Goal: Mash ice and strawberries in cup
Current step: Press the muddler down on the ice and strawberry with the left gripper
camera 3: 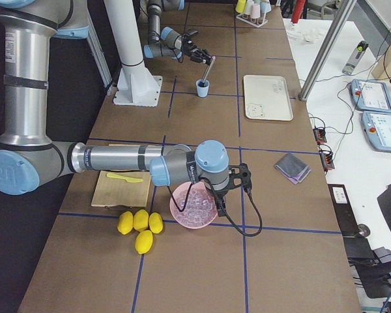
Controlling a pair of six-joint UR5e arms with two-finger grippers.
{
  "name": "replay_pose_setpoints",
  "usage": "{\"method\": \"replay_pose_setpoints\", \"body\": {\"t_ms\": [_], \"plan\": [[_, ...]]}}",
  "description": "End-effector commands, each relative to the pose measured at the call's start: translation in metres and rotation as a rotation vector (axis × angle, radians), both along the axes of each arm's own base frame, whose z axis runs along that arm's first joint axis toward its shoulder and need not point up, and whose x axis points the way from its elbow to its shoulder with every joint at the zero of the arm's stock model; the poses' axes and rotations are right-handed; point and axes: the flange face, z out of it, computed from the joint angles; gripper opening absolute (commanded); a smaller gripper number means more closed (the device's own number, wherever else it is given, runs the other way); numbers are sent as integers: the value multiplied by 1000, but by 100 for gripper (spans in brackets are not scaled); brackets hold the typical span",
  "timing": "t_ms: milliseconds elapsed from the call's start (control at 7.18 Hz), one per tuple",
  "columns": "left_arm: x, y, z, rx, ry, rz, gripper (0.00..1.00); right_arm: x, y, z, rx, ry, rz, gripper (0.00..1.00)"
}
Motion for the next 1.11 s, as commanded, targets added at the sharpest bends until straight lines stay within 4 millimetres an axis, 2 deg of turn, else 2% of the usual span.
{"method": "replay_pose_setpoints", "body": {"t_ms": [0, 279, 697, 836, 976], "plan": [[2, 0, 3, -5, 0, 2, 0, 0, 0, 0, 0, 0, 0, 99], [-3, 1, -7, -6, 33, 8, 0, 0, 0, -1, 2, 0, 0, 99], [-49, 1, -47, 22, 93, -6, 0, 0, 3, -2, 2, -2, 2, 99], [-81, 6, -70, 31, 99, -12, 0, 0, 5, -1, 1, -3, 1, 99], [-127, 13, -96, 32, 101, -12, 0, 0, 5, -1, 1, -2, 2, 99]]}}
